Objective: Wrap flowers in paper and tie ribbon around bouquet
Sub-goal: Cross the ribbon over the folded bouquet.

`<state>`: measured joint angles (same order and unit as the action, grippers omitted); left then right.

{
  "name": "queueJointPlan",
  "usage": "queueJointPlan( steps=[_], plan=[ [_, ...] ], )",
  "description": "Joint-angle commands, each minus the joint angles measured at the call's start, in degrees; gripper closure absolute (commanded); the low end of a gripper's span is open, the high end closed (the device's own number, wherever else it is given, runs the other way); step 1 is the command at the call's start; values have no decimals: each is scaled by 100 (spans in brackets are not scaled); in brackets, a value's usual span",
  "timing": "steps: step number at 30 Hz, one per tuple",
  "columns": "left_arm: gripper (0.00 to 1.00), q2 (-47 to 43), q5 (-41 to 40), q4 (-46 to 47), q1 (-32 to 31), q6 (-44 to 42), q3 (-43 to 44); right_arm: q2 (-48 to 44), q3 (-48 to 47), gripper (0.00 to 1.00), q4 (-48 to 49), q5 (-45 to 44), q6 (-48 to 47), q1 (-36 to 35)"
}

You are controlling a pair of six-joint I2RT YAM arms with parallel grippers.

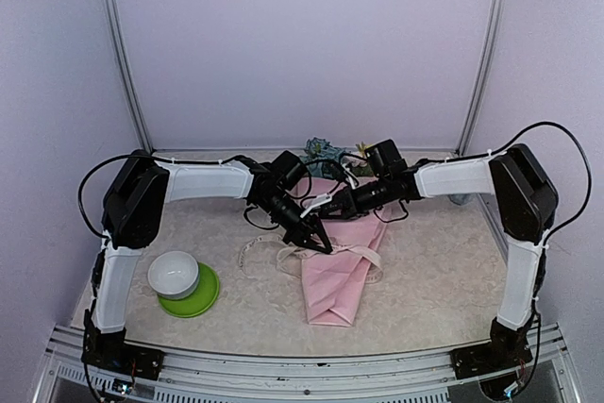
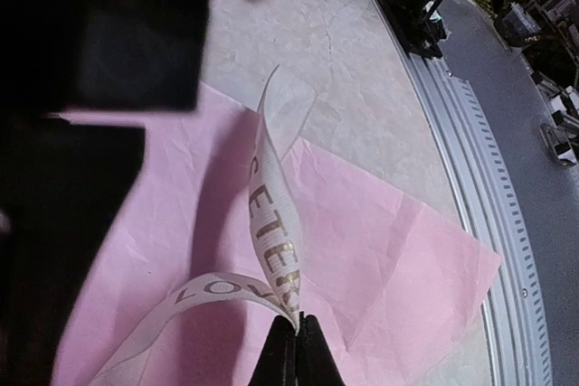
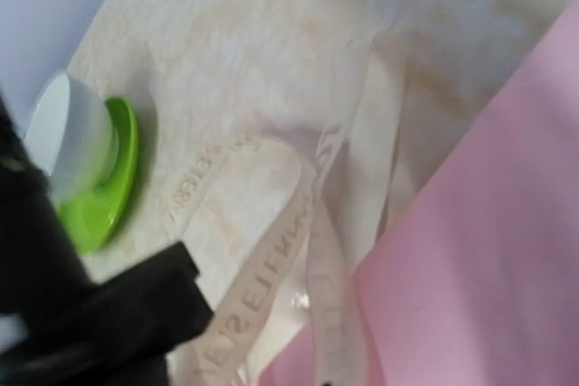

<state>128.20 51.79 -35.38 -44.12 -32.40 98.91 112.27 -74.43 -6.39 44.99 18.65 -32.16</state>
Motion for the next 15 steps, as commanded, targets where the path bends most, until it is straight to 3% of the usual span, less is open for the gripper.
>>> queueJointPlan(
  steps=[1, 7, 15],
  plan=[
    [100, -248, 233, 136, 30, -10, -24, 206, 328, 88, -62, 314, -147, -157],
    [100, -335, 485, 523, 126, 246, -125, 161, 932, 94, -122, 969, -440, -209],
    [100, -586, 97, 2158, 289, 1602, -739, -388, 1571, 96, -264, 1024, -692, -211]
  ],
)
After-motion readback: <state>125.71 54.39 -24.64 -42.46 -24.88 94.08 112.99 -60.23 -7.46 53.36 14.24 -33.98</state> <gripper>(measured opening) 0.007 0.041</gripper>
